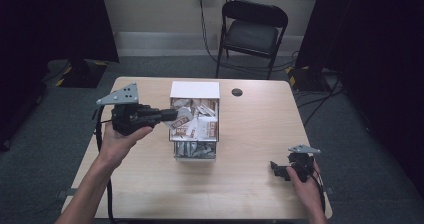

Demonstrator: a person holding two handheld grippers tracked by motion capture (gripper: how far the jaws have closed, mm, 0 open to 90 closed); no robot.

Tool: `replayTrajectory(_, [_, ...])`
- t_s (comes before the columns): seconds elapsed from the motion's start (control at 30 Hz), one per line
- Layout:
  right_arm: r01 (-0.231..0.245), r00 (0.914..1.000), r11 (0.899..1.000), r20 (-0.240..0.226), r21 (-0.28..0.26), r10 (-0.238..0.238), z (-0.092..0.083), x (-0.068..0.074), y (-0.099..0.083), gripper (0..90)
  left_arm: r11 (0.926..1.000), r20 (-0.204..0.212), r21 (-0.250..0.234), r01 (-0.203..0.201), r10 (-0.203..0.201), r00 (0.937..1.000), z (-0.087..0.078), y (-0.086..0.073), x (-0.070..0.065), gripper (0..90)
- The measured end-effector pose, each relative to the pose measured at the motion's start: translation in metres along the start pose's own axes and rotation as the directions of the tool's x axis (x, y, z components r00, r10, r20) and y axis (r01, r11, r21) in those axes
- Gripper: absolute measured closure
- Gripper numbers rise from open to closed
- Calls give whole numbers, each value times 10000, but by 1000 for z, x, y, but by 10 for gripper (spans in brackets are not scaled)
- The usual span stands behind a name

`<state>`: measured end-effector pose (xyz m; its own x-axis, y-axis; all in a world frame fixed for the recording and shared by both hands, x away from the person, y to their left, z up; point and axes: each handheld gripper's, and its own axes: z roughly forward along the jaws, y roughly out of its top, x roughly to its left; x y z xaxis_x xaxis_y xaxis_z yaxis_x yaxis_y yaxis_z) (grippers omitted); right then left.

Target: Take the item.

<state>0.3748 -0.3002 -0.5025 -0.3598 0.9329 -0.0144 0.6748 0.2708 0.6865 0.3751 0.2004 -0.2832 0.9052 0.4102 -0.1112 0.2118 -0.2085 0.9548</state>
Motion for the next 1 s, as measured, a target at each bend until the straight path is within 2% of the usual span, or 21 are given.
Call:
replayTrajectory(0.63, [29,10000,10000,-52,1,-29,0,-1,0,0,9984,-689,-559,41,-79,9976,-38,4,4,900])
replayTrajectory(0.87, [24,10000,10000,-57,2,-24,0,-1,0,0,9982,-969,-567,173,-227,9950,-46,3,9,900])
replayTrajectory(0.97, [23,10000,10000,-56,3,-23,0,-1,0,0,9993,-1363,-308,190,-230,9904,-55,-1,14,900])
replayTrajectory(1.0, [23,10000,10000,-56,3,-23,0,-1,0,0,9993,-1363,-308,190,-230,9904,-55,-1,14,900])
